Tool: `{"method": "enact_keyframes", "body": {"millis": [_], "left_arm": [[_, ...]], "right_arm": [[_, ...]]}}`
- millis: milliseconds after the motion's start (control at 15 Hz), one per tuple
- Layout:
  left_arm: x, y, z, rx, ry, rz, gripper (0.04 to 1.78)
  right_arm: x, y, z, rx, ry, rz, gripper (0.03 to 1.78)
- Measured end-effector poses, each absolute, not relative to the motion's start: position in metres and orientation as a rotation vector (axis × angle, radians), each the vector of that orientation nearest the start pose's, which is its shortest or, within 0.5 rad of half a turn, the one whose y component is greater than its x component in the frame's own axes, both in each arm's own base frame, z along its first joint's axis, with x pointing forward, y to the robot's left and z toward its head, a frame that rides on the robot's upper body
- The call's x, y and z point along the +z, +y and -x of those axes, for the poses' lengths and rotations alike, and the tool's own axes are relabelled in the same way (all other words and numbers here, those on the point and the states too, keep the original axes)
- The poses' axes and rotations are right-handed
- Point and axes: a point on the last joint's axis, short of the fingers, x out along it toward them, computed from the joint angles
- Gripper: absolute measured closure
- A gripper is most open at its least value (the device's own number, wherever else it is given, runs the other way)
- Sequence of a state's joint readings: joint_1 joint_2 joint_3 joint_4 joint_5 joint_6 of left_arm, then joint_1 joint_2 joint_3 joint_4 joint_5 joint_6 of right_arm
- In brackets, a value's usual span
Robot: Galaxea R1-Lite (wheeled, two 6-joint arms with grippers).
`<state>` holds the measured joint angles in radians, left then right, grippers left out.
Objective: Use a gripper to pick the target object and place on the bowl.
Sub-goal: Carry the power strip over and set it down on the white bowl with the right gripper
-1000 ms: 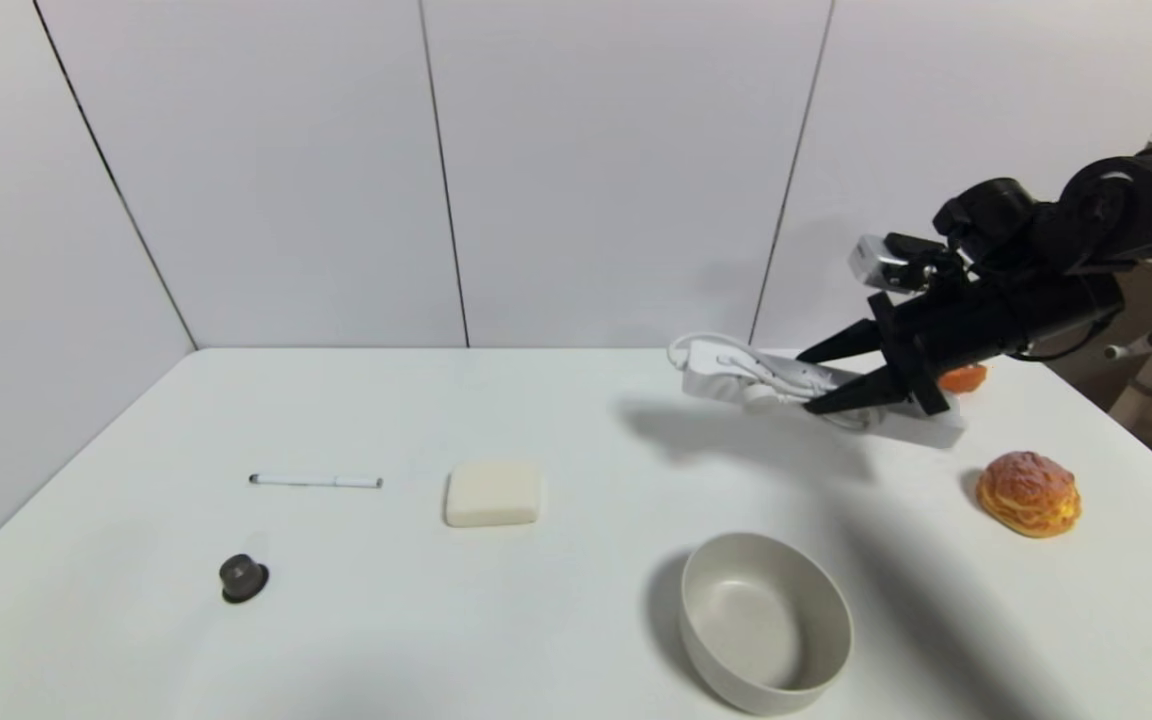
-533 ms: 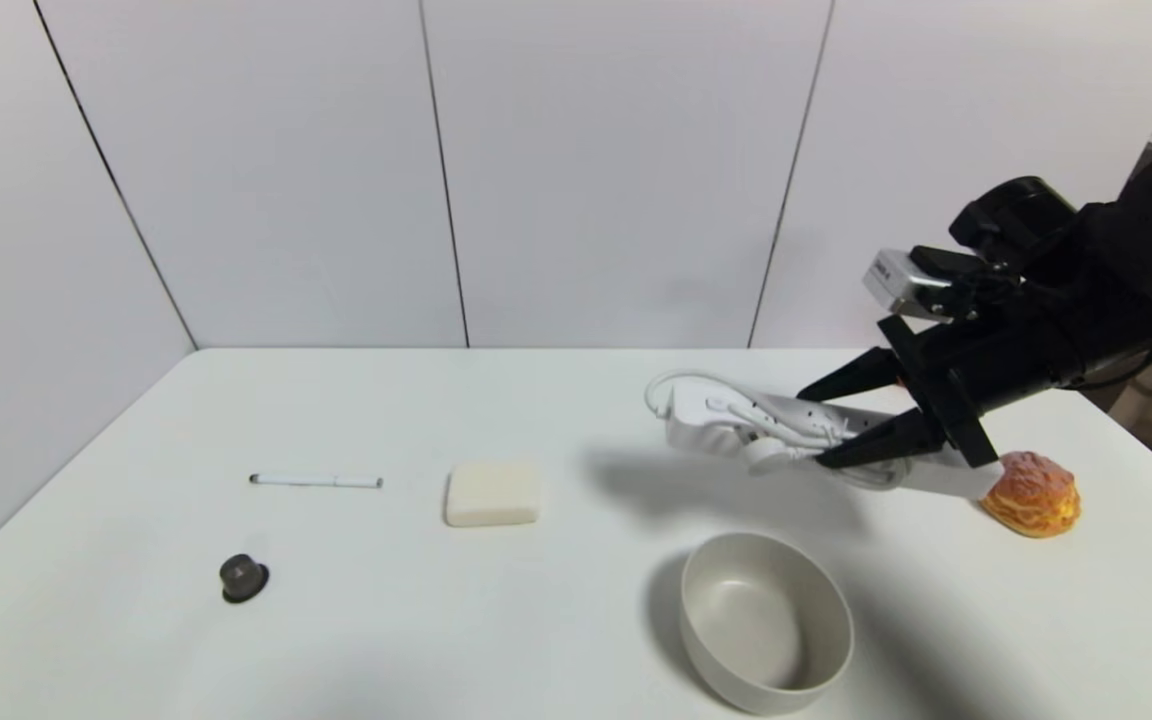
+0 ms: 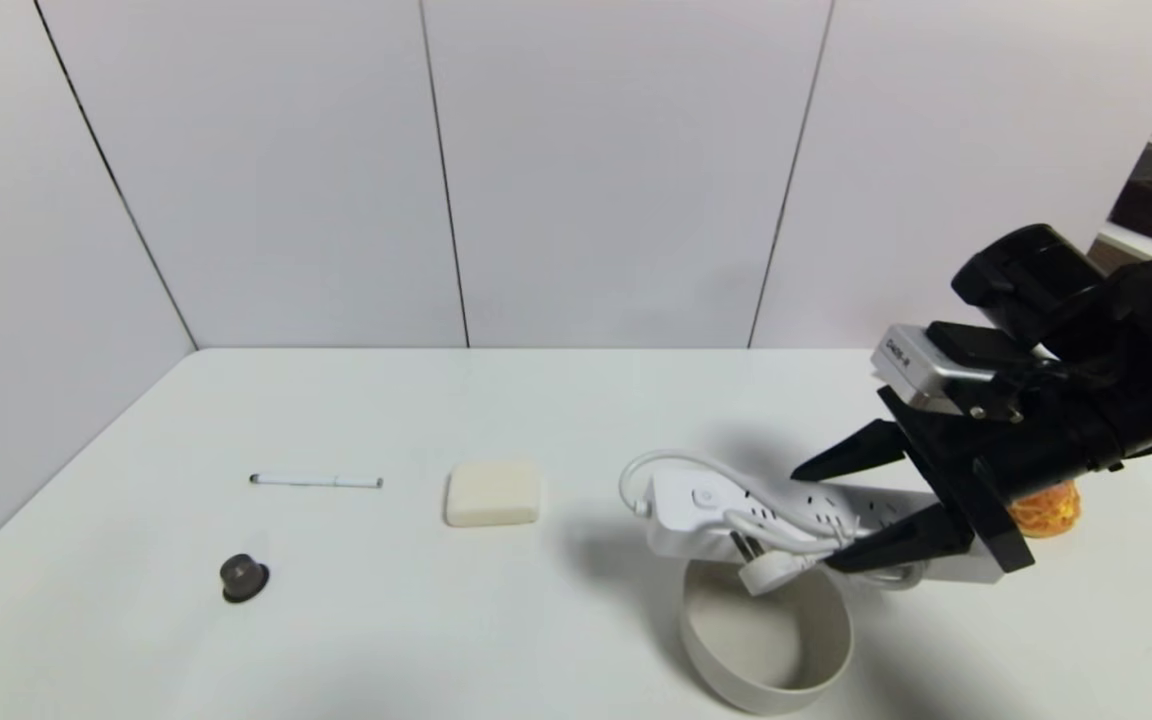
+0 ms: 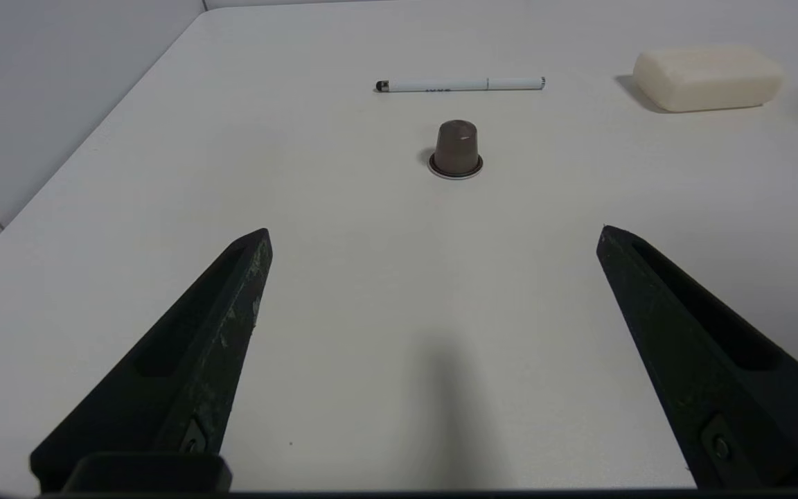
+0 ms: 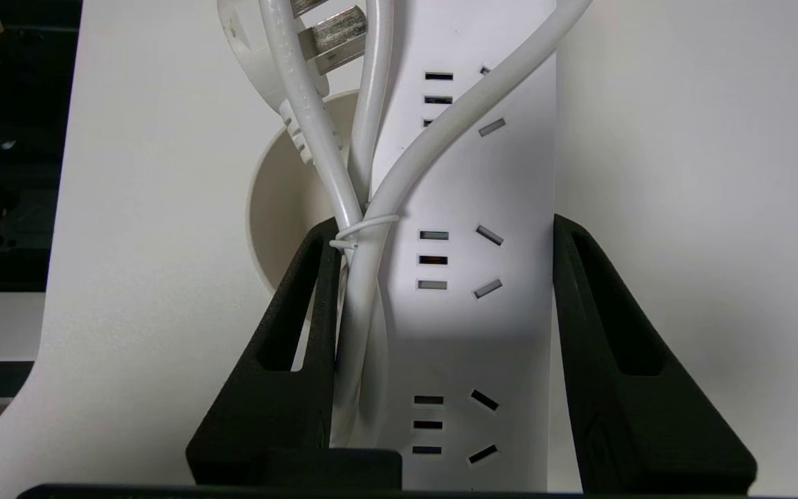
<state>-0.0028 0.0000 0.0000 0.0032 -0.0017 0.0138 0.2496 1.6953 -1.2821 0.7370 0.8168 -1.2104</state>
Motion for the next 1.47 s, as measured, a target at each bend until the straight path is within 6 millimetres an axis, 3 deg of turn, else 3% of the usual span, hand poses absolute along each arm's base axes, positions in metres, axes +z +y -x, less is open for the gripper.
{"method": "enact_keyframes", "body": {"millis": [200,533,1467], "left_arm": [[0.075,0.0,0.023,-0.004,0.003,-0.014,0.13],[0.075,0.0,0.023,-0.004,0.003,-0.014,0.13],[0.075,0.0,0.023,-0.004,0.003,-0.014,0.13]], "right_arm": [[0.201,0.088,-0.241,1.493,0.432,0.645,0.92],[0.196,0.095,-0.237,1.521,0.448,0.663,0.93],[0.189,0.112,-0.256,1.548,0.463,0.681,0.91]]}}
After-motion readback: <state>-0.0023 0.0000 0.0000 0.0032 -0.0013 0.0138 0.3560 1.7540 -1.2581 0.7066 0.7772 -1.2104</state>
